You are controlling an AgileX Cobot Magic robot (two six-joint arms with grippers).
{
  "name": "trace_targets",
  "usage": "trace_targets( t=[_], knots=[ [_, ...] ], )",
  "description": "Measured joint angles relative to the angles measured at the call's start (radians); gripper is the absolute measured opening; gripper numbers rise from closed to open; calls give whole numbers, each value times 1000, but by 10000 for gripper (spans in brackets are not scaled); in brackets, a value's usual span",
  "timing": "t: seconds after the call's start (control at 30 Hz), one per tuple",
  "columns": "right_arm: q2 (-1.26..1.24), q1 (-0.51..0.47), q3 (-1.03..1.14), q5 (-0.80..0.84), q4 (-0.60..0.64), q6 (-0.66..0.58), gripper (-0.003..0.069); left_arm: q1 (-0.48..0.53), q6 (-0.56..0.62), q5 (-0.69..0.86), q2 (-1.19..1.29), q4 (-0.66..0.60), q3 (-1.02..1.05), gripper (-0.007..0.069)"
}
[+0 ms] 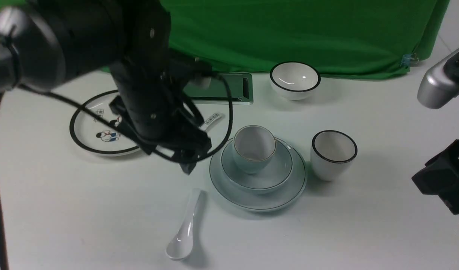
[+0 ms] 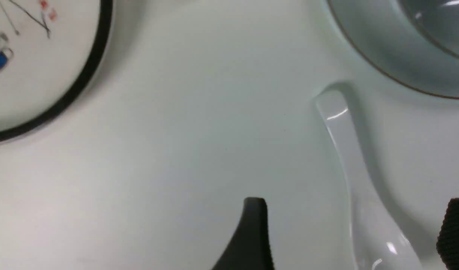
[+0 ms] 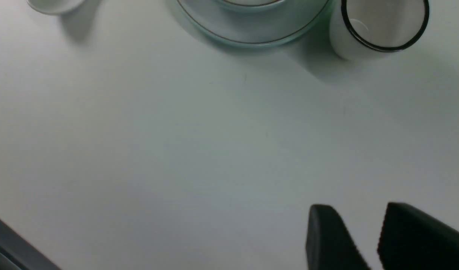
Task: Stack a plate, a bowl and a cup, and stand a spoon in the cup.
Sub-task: Use the left arm to grab a blue soup spoon
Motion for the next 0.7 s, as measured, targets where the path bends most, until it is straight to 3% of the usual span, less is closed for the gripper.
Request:
trace_targets(
  t=[0.23,0.4,0.47,0.57,0.6,0.7],
  knots=[
    [0,0,0,0,0,0,243,0,-59,-304,75,-85,176,570],
    [0,0,0,0,0,0,243,0,-60,-333,139,-163,182,542],
    [0,0,0,0,0,0,243,0,-59,-334,154,-166,181,492],
    [0,0,0,0,0,0,243,4,-45,-314,161,-155,173,331],
    [0,0,0,1,0,0,243,4,-44,-314,161,-155,173,319],
    [0,0,0,5,0,0,241,4,-17,-256,148,-168,168,119]
  ],
)
